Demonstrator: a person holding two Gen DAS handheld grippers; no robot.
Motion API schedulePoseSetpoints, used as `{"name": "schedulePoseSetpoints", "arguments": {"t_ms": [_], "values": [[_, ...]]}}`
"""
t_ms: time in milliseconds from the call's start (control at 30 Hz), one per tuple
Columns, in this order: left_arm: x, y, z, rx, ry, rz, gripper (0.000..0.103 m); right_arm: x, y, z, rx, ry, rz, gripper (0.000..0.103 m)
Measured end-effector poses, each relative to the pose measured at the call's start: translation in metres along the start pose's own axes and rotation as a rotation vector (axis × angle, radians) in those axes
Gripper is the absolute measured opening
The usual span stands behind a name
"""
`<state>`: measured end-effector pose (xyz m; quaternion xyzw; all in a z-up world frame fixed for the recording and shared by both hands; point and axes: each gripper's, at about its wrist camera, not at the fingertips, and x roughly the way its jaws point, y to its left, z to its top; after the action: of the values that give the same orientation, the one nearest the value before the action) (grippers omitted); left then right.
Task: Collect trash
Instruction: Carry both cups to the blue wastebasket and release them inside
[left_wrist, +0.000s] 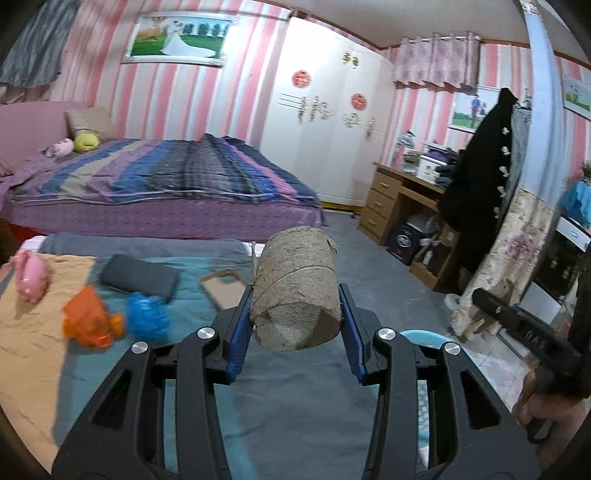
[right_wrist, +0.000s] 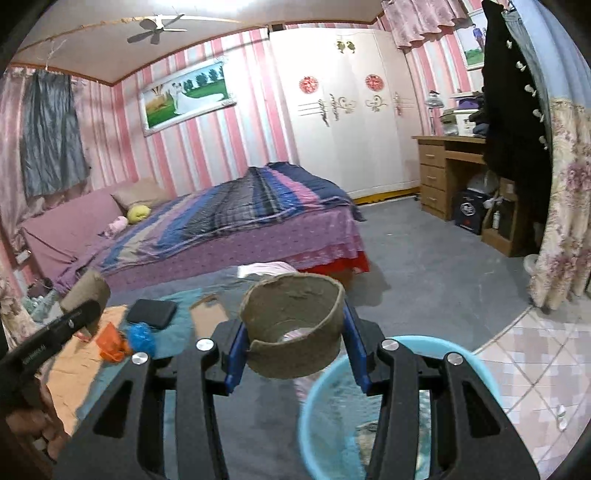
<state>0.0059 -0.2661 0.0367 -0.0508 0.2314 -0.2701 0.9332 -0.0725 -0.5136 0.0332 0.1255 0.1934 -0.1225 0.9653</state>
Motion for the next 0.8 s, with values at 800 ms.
{"name": "schedulePoseSetpoints", "arguments": {"t_ms": [800], "values": [[0.078,-0.130,-0.031,0.109,0.222,-0.266,0.058,-0.016,-0.097,-0.001,0.223,-0.035,-0.157,0.078]]}}
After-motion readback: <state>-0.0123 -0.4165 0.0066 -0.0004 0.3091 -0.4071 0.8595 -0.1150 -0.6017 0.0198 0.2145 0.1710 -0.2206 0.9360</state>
